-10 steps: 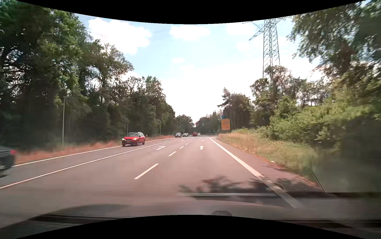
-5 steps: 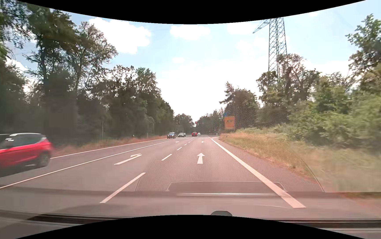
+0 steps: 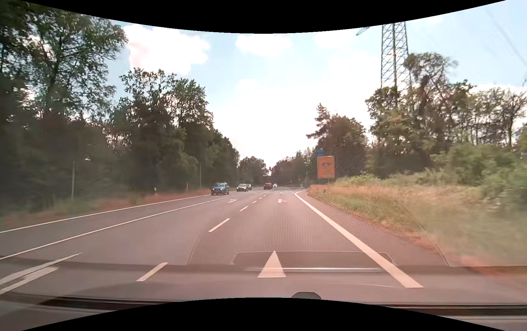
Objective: Follow the waypoints while adhering to traffic rules and regulations
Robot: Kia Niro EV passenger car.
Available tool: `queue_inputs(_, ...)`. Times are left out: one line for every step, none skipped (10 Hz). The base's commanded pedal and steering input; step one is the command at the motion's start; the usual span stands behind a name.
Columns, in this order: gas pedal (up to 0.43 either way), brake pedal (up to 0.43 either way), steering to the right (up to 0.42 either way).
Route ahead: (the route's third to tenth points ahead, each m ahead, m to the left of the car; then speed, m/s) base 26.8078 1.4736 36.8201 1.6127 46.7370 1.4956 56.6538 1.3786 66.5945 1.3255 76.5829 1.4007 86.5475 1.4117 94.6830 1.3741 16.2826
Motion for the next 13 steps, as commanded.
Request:
queue_inputs(0.000,0.000,-0.005)
queue_inputs(0.000,0.000,-0.005)
queue_inputs(0.000,0.000,-0.005)
queue_inputs(0.000,0.000,-0.005)
queue_inputs(0.000,0.006,-0.006)
queue_inputs(0.000,0.030,-0.006)
queue_inputs(0.000,0.049,-0.005)
queue_inputs(0.000,0.067,-0.006)
queue_inputs(0.000,0.079,-0.005)
queue_inputs(0.000,0.091,-0.006)
queue_inputs(0.000,0.098,-0.005)
queue_inputs(0.000,0.104,-0.005)
queue_inputs(0.000,0.116,-0.005)
